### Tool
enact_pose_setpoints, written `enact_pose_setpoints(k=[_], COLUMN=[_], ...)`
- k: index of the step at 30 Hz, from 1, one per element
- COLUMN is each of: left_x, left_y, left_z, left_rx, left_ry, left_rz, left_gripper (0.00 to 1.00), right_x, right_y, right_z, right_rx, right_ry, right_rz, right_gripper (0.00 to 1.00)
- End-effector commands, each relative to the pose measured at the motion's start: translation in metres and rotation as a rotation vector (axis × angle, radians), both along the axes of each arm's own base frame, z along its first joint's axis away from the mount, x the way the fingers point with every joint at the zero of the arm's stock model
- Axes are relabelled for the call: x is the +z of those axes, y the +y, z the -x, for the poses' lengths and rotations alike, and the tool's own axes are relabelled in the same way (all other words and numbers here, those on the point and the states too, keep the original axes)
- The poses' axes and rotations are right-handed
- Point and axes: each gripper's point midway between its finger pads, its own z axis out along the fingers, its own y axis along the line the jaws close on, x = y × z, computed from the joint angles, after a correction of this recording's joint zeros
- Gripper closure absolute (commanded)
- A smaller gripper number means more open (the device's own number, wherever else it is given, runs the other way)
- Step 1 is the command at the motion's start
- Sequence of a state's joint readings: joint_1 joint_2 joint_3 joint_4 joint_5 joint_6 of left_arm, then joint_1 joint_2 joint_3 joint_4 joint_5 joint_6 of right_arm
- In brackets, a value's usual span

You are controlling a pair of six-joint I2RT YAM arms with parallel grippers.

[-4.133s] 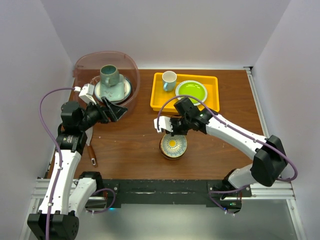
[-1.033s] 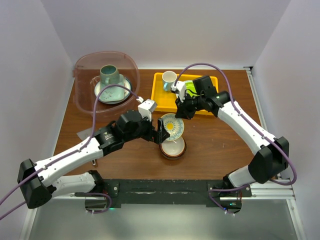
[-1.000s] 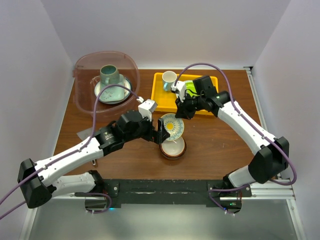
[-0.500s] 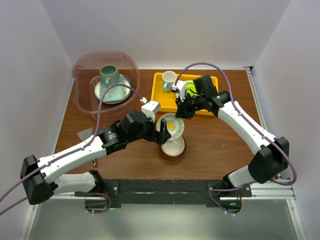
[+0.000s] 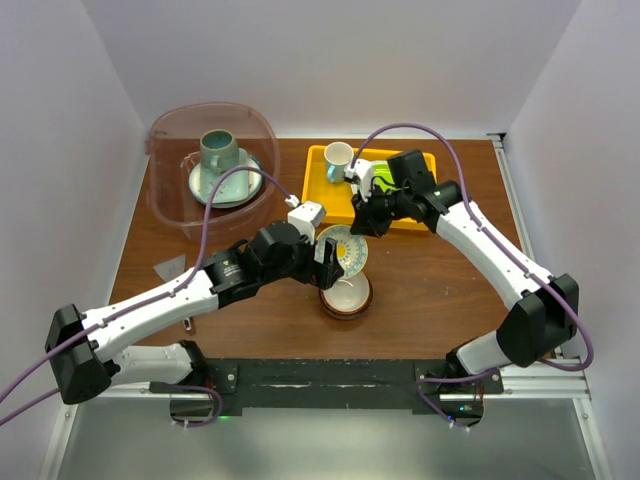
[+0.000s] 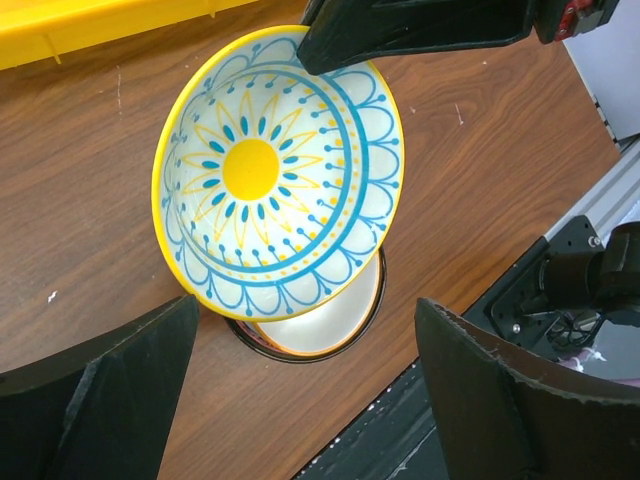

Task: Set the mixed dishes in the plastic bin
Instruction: Pick up the bowl from the center of the board.

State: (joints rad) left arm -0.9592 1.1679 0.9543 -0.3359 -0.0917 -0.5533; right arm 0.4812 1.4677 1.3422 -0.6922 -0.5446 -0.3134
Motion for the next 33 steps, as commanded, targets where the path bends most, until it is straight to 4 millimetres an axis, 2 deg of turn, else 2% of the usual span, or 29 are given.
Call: enact_pose_setpoints(k=[1,7,11,17,18,23,25,29,33], left_x=[0.017,0.028,0.029,0.016,0.013,0.01,0.005,0.007,0.018], left_y=[0.001,0.013,0.014,0.009,0.008,0.005,0.006,0.011,0.019], left_z=[-0.013,-0.021,-0.026,-0.036,-0.037,-0.043,-0.044,-0.046,-0.047], left_rx=[0.062,0.138,0.162,0.207,0.209,0.225,0.232,0.263,0.293], left_ry=[-0.047,-0.092,-0.103,-0.08,-0.075,-0.072,-0.062,-0.063,-0.082], left_rz=[0.0,0.012,0.011,-0.004,-0.011,-0.023,-0.043,-0.045,-0.02], left_gripper=[0.09,0.12,0.17,0.38,0.46,0.63,0.75,0.98,1.0], right_x=[0.033,0.033,0.036,0.043,0.045,0.047,0.049,0.051,0.053], right_y=[0.012,0.011,0.015,0.018,0.018,0.02,0.02,0.022,0.022], right_z=[-0.007,-0.006,-0.001,0.007,0.008,0.012,0.014,0.019,0.024], right_rx=[0.014,0.021,0.045,0.083,0.086,0.104,0.111,0.132,0.158], right_ry=[-0.053,-0.049,-0.037,-0.024,-0.027,-0.019,-0.019,-0.012,-0.015], right_rz=[-0.094,-0.1,-0.121,-0.158,-0.164,-0.18,-0.187,-0.202,-0.21], right_gripper=[1.0,1.0,1.0,1.0,1.0,1.0,1.0,1.0,1.0])
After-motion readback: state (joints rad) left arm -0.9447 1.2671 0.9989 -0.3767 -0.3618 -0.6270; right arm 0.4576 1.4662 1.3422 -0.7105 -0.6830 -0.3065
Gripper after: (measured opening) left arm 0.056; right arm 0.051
